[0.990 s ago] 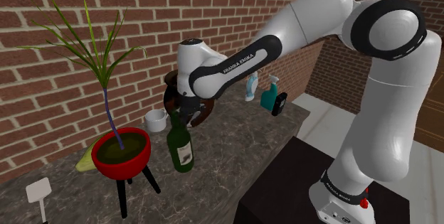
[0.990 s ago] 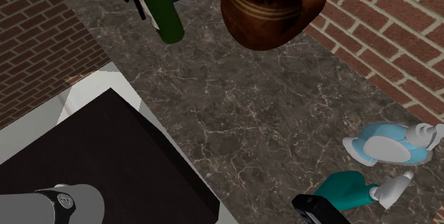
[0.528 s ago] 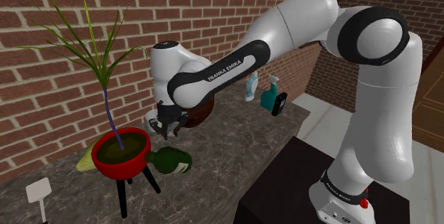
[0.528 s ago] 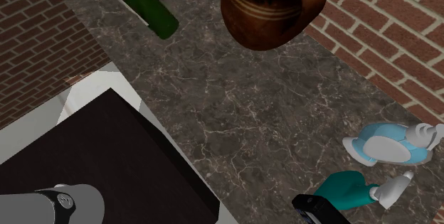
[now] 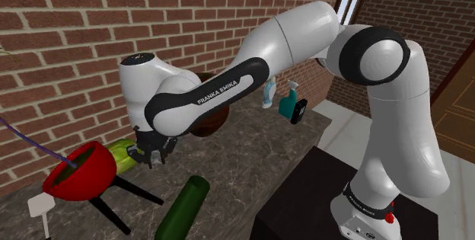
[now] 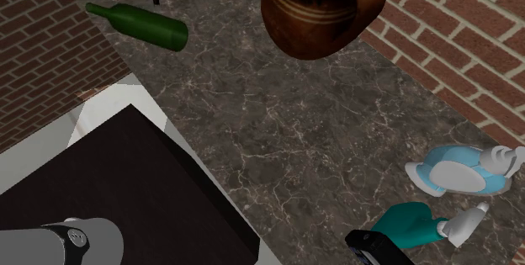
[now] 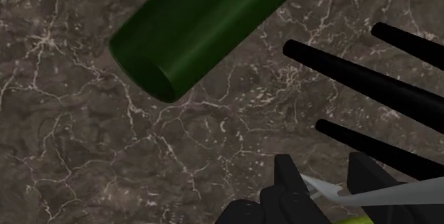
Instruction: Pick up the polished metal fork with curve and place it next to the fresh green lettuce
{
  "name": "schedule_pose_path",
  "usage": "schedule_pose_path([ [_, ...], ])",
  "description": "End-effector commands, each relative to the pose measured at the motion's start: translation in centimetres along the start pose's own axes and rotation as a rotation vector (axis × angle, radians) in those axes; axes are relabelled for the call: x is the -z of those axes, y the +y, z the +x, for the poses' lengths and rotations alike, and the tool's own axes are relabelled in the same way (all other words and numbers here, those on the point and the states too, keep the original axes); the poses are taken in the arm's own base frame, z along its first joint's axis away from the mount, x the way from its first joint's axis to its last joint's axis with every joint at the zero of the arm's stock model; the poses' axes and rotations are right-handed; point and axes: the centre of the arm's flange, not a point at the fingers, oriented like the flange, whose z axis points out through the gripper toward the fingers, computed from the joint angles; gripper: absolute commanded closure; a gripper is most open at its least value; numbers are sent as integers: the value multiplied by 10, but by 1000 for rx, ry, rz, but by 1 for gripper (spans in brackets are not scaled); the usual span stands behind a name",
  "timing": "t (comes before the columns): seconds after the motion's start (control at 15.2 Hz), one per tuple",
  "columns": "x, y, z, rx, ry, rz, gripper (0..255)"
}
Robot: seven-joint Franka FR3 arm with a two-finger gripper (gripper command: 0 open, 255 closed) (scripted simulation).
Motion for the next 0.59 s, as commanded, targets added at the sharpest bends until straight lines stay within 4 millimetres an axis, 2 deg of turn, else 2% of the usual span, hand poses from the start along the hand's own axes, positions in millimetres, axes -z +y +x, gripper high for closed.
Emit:
schedule_pose_path([
  [0.0,-7,-6,-2,-1,0,0,255],
  [0.53,-50,-6,-4,-1,0,0,255],
])
